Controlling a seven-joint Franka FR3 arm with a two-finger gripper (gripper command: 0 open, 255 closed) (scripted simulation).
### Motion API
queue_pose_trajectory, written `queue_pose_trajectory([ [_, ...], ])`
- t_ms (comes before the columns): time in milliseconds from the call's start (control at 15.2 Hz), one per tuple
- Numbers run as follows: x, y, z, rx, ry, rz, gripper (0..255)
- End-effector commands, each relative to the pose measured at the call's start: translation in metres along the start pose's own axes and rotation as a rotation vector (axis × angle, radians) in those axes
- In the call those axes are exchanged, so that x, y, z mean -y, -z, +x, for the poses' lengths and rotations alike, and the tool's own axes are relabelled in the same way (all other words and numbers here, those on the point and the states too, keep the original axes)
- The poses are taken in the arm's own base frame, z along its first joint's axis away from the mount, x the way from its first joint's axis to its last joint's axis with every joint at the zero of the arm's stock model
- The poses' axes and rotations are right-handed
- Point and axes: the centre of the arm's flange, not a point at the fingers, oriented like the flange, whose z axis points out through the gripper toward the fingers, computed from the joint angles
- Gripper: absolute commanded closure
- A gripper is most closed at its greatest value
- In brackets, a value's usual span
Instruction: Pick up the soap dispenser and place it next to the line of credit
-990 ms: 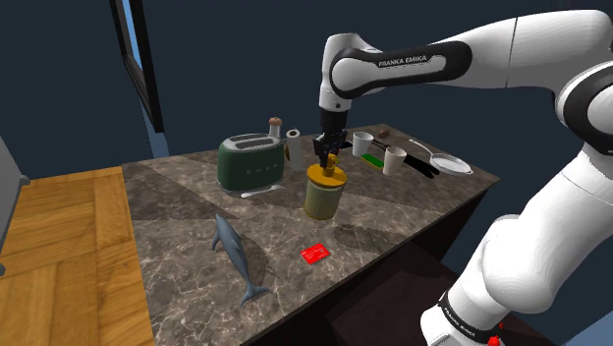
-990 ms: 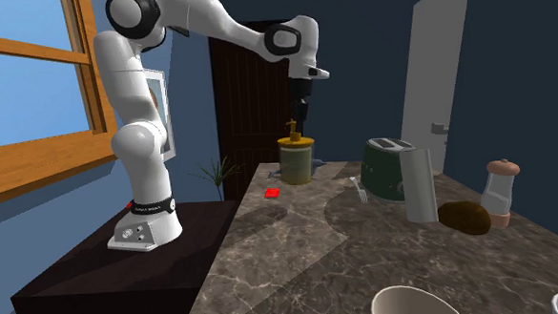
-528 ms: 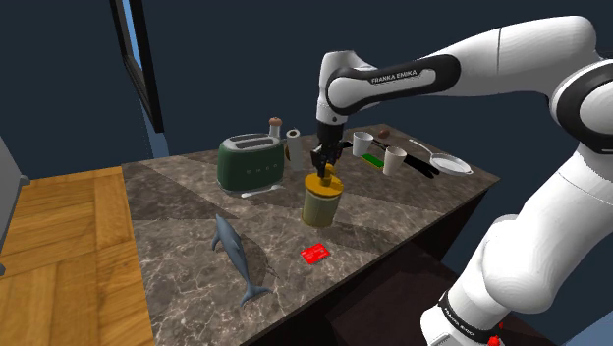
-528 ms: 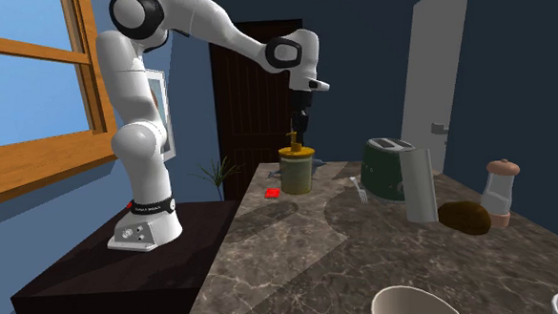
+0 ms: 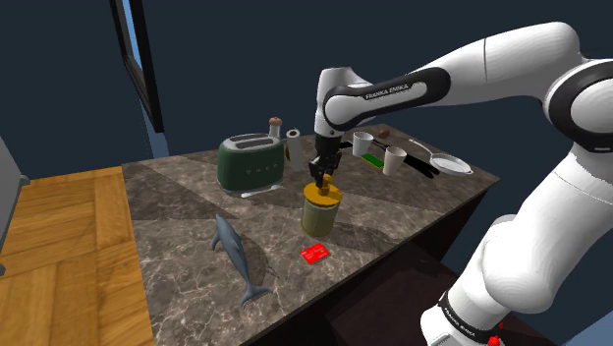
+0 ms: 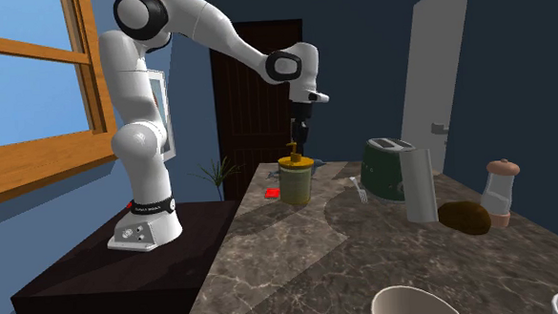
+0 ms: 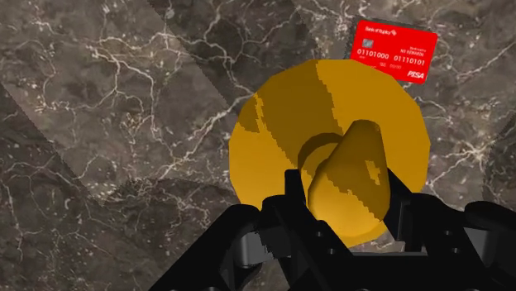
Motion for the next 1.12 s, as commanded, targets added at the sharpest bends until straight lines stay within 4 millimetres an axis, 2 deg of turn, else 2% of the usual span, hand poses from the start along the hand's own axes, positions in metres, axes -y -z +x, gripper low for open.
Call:
queue_pose_trajectory([
  [0,0.000,-0.001,0.001,-0.001,0.000,0.000,255],
  [330,0.000,-0.001,0.001,-0.001,0.000,0.000,255],
  [396,0.000,-0.001,0.001,-0.001,0.000,0.000,0],
  [726,0.000,-0.001,0.001,-0.001,0.000,0.000,0],
  [990,0.000,0.049,0.001,-0.001,0.000,0.000,0],
  [1056,0.000,0.049,0.001,-0.001,0.000,0.000,0],
])
